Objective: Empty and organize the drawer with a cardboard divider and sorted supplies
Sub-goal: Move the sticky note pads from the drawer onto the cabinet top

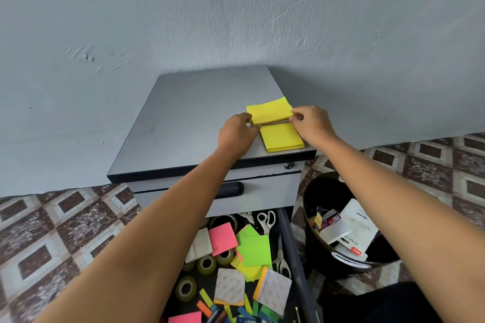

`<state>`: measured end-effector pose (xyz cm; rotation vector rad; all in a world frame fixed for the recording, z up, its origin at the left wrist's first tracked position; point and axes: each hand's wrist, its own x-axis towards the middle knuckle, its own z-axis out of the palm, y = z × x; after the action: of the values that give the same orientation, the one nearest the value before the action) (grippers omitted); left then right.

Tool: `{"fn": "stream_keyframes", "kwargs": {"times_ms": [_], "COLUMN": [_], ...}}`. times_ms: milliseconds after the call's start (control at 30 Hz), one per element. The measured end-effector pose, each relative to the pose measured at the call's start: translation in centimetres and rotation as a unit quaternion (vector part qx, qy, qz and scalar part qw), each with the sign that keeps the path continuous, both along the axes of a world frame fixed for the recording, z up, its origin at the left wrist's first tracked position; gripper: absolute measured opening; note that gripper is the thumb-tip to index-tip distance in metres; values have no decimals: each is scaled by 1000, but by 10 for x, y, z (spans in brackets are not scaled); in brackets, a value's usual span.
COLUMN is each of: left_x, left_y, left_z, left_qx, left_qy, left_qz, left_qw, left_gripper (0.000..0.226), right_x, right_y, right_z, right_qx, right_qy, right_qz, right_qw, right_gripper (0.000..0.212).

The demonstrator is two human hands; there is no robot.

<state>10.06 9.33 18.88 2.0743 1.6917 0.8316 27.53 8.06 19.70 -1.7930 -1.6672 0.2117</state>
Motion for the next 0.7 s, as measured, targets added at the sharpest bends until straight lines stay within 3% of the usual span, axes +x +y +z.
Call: {"fn": "stream_keyframes", "kwargs": {"times_ms": [700], "left_x": [3], "left_y": [11], "left_z": [-6], "left_qx": [27], "left_qy": [-105], "left_qz": [35], "left_qw": [994], "left_gripper": [26], "right_x": [1], "right_y": [14], "right_z": [-5], "right_qx": [31], "right_qy": [16], "right_qz": [-19], "right_qw": [999], "right_gripper": [19]}}
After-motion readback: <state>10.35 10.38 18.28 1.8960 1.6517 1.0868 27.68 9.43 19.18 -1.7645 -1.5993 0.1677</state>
